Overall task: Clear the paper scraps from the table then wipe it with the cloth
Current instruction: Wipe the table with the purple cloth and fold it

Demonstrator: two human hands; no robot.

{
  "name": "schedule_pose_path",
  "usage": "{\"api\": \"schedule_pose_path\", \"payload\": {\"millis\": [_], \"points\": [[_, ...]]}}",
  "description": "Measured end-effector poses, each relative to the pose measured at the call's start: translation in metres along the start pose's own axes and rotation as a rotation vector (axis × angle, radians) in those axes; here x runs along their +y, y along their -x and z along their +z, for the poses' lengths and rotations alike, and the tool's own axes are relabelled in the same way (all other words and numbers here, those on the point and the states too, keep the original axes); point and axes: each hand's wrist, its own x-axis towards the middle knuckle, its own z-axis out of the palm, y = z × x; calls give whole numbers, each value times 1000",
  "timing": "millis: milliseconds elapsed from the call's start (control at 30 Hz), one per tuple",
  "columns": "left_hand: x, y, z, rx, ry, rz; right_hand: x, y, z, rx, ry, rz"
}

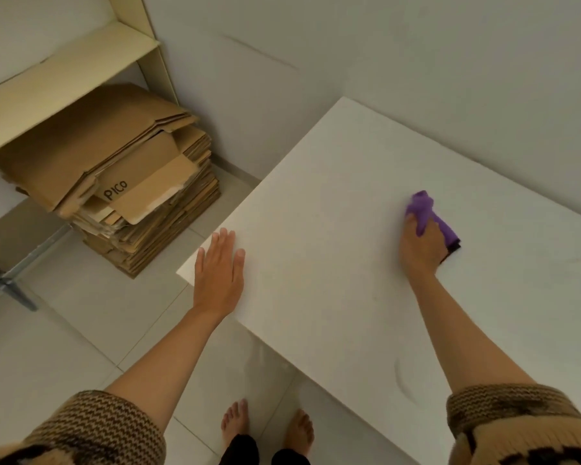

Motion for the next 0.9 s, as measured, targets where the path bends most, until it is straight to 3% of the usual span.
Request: {"api": "schedule_pose_path", "payload": {"millis": [33,100,233,300,367,467,667,800,833,900], "points": [[5,-3,2,7,10,-1,-13,2,0,27,-125,-47],[17,-9,6,26,56,-2,-38,21,14,-65,-189,-315],[40,-22,13,49,170,-2,-65,95,72,-439,139,-949],[51,-33,18,85,209,-32,-76,109,84,-598,212,-1029],[60,-49,22,105,225,-58,-84,90,91,-634,209,-987],[74,-79,27,23,172,50,-85,32,95,-561,249,-837],[96,-133,39,-125,76,205,-34,-82,63,-204,348,-270],[108,-162,45,-164,38,268,-33,-103,46,-24,362,193],[112,-169,47,-170,27,271,-44,-104,52,-5,335,176],[122,-180,52,-175,6,281,-72,-97,73,-52,234,-133]]}}
